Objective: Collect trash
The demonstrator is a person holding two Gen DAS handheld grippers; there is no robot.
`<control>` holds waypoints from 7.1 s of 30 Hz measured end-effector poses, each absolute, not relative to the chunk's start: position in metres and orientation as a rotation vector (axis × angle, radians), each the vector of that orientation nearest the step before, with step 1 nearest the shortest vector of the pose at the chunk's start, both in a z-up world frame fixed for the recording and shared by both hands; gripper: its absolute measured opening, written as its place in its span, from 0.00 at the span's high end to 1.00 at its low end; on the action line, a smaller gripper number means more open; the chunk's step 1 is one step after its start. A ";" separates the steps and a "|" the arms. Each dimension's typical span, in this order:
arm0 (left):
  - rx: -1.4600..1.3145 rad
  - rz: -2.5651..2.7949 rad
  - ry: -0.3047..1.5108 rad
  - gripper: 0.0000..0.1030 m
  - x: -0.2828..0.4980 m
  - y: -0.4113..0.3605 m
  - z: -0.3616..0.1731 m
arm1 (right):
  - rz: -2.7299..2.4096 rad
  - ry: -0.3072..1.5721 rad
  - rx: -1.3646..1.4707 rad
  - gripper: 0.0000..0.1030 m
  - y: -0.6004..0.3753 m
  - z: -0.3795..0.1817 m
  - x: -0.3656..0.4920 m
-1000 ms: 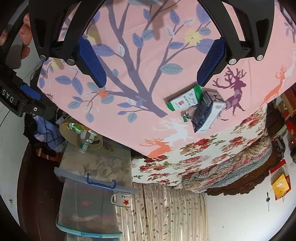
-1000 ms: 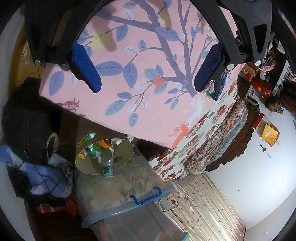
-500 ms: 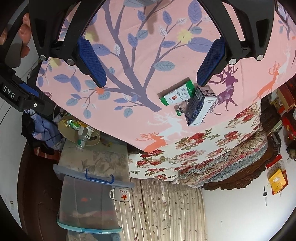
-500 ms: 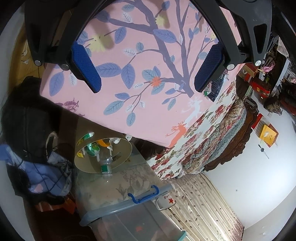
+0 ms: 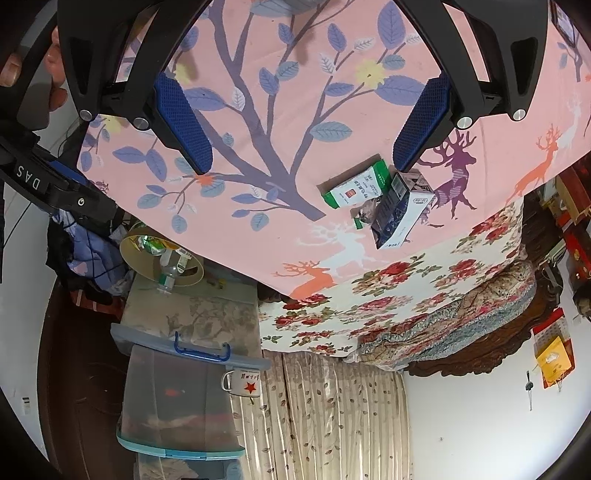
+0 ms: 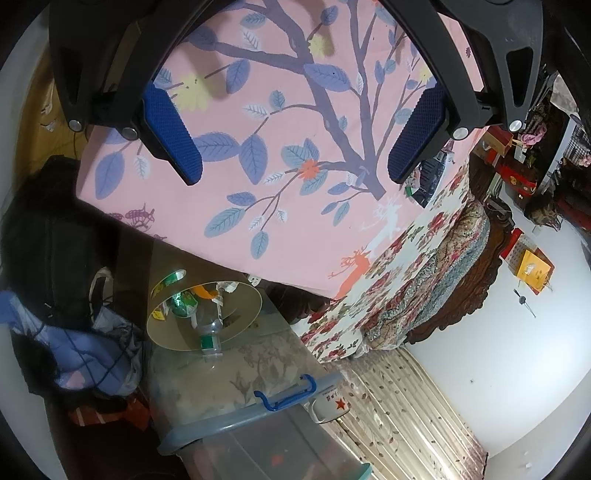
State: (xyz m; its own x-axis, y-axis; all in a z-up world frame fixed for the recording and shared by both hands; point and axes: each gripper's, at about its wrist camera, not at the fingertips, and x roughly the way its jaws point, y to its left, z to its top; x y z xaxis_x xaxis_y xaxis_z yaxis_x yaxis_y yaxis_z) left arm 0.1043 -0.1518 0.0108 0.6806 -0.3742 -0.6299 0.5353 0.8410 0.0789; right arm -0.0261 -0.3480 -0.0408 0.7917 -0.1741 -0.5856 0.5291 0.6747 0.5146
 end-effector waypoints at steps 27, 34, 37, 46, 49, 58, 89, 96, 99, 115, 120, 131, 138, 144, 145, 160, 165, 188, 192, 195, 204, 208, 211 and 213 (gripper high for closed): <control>0.219 -0.506 0.589 0.08 0.097 -0.142 0.010 | -0.409 0.515 0.737 0.03 -0.343 -0.039 -0.029; 0.208 -0.496 0.624 0.08 0.103 -0.140 0.003 | -0.397 0.515 0.730 0.03 -0.343 -0.039 -0.026; 0.205 -0.491 0.624 0.08 0.104 -0.139 0.002 | -0.393 0.518 0.729 0.03 -0.343 -0.040 -0.025; 0.234 -0.489 0.638 0.08 0.107 -0.141 -0.005 | -0.378 0.541 0.724 0.03 -0.342 -0.046 -0.017; 0.236 -0.487 0.649 0.08 0.109 -0.141 -0.008 | -0.374 0.547 0.721 0.03 -0.340 -0.049 -0.015; 0.240 -0.473 0.677 0.08 0.120 -0.135 -0.017 | -0.336 0.574 0.728 0.03 -0.337 -0.059 -0.004; 0.114 -0.294 1.036 0.42 0.328 -0.090 -0.062 | 0.205 0.913 0.887 0.54 -0.310 -0.125 0.205; 0.134 -0.300 1.001 0.49 0.322 -0.090 -0.064 | 0.249 0.930 0.914 0.76 -0.286 -0.138 0.249; 0.120 -0.307 1.003 0.50 0.312 -0.084 -0.063 | 0.257 0.935 0.949 0.87 -0.287 -0.144 0.246; 0.101 -0.393 1.008 0.51 0.169 -0.048 -0.059 | 0.205 0.854 1.038 0.89 -0.326 -0.149 0.093; 0.184 -0.391 0.982 0.33 0.146 -0.060 -0.060 | 0.155 0.814 1.035 0.88 -0.335 -0.147 0.059; 0.235 -0.336 1.025 0.48 0.165 -0.069 -0.079 | 0.144 0.750 0.987 0.46 -0.338 -0.131 0.045; 0.252 -0.419 1.021 0.50 0.161 -0.095 -0.074 | 0.156 0.780 0.972 0.86 -0.346 -0.145 0.060; 0.203 -0.568 1.040 0.52 0.177 -0.143 -0.061 | 0.121 0.704 1.061 0.90 -0.388 -0.148 0.056; 0.205 -0.592 1.040 0.52 0.181 -0.155 -0.059 | 0.104 0.687 1.070 0.90 -0.399 -0.148 0.054; 0.303 -0.847 1.022 0.53 0.240 -0.370 -0.038 | -0.120 0.513 1.030 0.90 -0.572 -0.107 0.069; 0.330 -0.928 1.005 0.53 0.248 -0.432 -0.031 | -0.165 0.532 1.016 0.90 -0.614 -0.100 0.095; 0.274 -0.831 1.025 0.22 0.237 -0.379 -0.060 | -0.260 0.452 0.926 0.22 -0.556 -0.091 0.032; 0.274 -0.772 1.017 0.22 0.216 -0.340 -0.062 | -0.276 0.462 0.951 0.21 -0.516 -0.100 0.009; 0.284 -0.734 0.995 0.18 0.197 -0.315 -0.062 | -0.300 0.479 0.973 0.21 -0.488 -0.109 -0.006; 0.274 -0.694 0.950 0.15 0.149 -0.261 -0.056 | -0.361 0.517 0.948 0.21 -0.429 -0.106 -0.031; 0.257 -0.678 0.914 0.10 0.136 -0.241 -0.048 | -0.372 0.504 0.918 0.20 -0.415 -0.092 -0.040; 0.259 -0.668 0.892 0.09 0.128 -0.232 -0.041 | -0.373 0.497 0.899 0.19 -0.402 -0.082 -0.047; 0.261 -0.659 0.881 0.09 0.124 -0.225 -0.037 | -0.372 0.497 0.891 0.18 -0.396 -0.077 -0.048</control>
State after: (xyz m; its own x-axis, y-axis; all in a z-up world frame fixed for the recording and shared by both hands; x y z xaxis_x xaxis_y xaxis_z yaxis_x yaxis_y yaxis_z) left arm 0.1239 -0.2249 -0.0367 0.4564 -0.4240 -0.7823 0.6307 0.7743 -0.0517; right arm -0.0485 -0.3961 -0.0767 0.8257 -0.1024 -0.5548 0.5033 0.5780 0.6424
